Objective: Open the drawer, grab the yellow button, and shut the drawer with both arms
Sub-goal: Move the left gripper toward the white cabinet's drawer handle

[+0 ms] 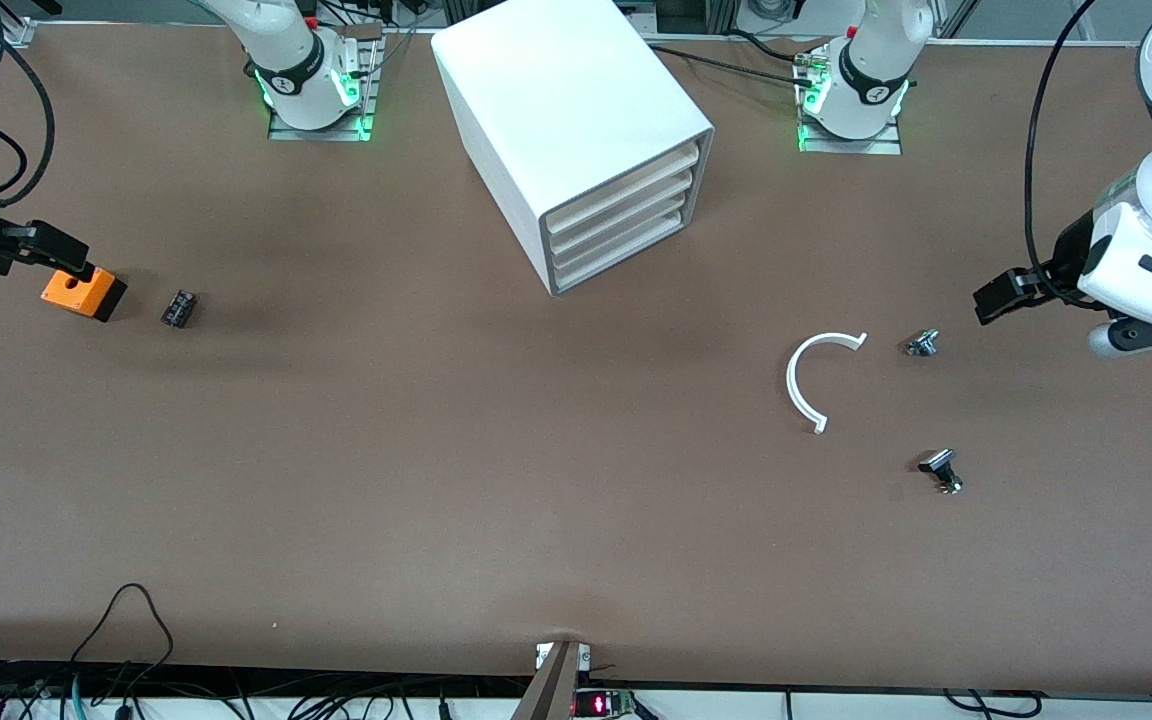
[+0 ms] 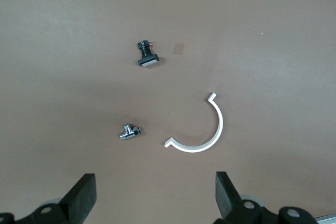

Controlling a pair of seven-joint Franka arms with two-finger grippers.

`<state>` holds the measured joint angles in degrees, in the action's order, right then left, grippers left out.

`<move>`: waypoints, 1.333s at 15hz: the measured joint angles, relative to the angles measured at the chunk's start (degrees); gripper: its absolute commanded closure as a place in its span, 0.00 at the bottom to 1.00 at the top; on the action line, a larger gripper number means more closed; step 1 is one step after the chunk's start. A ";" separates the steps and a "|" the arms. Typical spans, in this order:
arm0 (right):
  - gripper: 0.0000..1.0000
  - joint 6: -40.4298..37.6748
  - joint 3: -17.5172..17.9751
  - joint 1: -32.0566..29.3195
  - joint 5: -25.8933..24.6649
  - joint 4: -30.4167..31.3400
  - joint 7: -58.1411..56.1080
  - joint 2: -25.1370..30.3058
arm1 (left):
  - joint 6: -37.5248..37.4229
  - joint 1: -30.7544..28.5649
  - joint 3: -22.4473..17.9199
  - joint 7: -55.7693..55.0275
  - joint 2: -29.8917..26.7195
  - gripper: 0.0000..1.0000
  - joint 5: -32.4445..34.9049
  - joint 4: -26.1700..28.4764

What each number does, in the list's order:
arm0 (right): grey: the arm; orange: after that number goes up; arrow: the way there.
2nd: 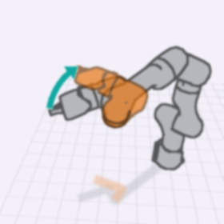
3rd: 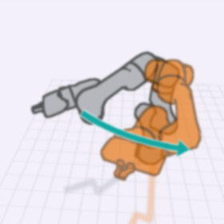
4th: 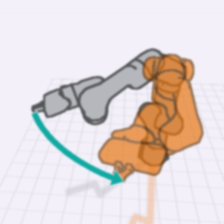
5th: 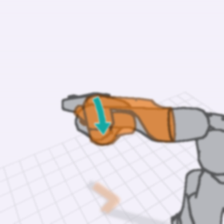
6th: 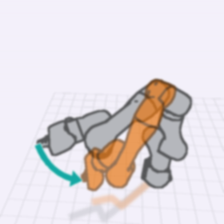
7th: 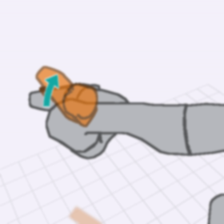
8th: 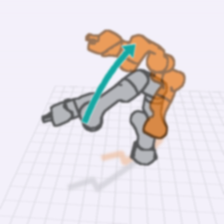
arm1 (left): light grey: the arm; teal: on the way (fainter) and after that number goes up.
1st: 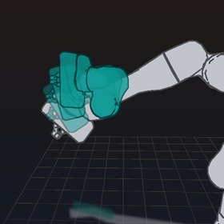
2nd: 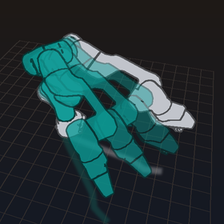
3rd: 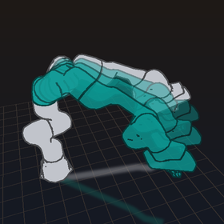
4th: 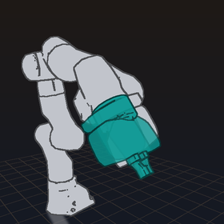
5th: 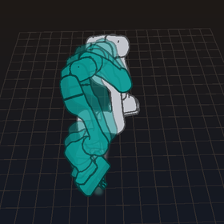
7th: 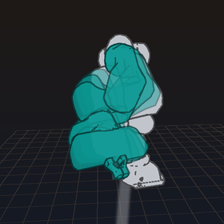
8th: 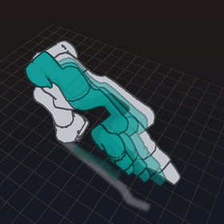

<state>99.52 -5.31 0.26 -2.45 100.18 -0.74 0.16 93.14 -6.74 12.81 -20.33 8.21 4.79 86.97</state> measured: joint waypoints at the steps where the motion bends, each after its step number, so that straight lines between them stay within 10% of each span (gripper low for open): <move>1: 0.00 0.32 0.00 0.00 0.00 0.68 0.00 0.56 | 0.00 0.00 0.00 -0.02 0.00 0.00 0.00 0.00; 20: 0.00 1.27 0.12 0.05 0.00 2.03 0.00 1.55 | -0.55 1.63 1.51 -0.60 0.74 0.00 0.00 0.03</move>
<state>100.79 -5.19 0.31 -2.45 102.21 -0.74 1.71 92.59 -5.11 14.32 -20.93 8.95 4.78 86.99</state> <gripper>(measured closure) 0.000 0.000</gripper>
